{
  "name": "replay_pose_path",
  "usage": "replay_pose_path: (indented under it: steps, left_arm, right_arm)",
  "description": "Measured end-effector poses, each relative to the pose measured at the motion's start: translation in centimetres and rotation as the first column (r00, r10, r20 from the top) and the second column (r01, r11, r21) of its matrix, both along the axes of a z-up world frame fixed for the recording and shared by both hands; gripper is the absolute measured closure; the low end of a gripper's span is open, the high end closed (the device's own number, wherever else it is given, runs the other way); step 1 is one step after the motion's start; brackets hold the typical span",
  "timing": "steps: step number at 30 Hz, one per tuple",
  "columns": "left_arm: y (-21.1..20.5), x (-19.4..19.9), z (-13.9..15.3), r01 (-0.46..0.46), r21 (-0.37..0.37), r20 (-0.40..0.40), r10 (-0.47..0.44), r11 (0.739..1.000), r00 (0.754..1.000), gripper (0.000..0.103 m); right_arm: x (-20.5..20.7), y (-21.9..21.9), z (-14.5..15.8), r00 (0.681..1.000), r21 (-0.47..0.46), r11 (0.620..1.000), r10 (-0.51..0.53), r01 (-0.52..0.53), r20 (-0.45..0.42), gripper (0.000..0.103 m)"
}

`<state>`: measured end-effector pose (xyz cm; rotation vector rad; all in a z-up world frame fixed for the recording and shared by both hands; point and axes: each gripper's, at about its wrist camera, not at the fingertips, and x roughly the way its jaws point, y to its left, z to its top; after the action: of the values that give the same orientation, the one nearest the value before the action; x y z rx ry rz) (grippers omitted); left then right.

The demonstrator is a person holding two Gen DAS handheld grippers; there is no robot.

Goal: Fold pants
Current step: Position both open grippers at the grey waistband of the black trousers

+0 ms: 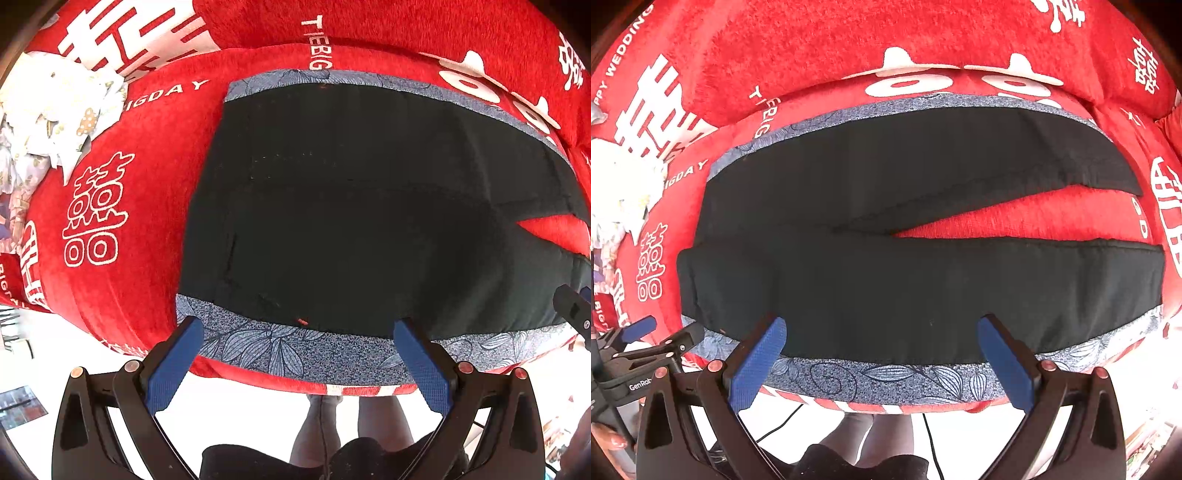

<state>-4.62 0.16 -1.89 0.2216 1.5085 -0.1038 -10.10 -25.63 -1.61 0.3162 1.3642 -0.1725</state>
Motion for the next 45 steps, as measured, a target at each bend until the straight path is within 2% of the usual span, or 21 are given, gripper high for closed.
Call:
replay_pose_path:
  steps: [45]
  left_arm:
    - [1.9, -0.8, -1.2, -0.002, 0.016, -0.011, 0.002, 1.000, 1.000, 0.000]
  right_arm:
    - [-0.3, 1.9, -1.5, 0.999, -0.045, 0.999, 0.021, -0.022, -0.040, 0.000]
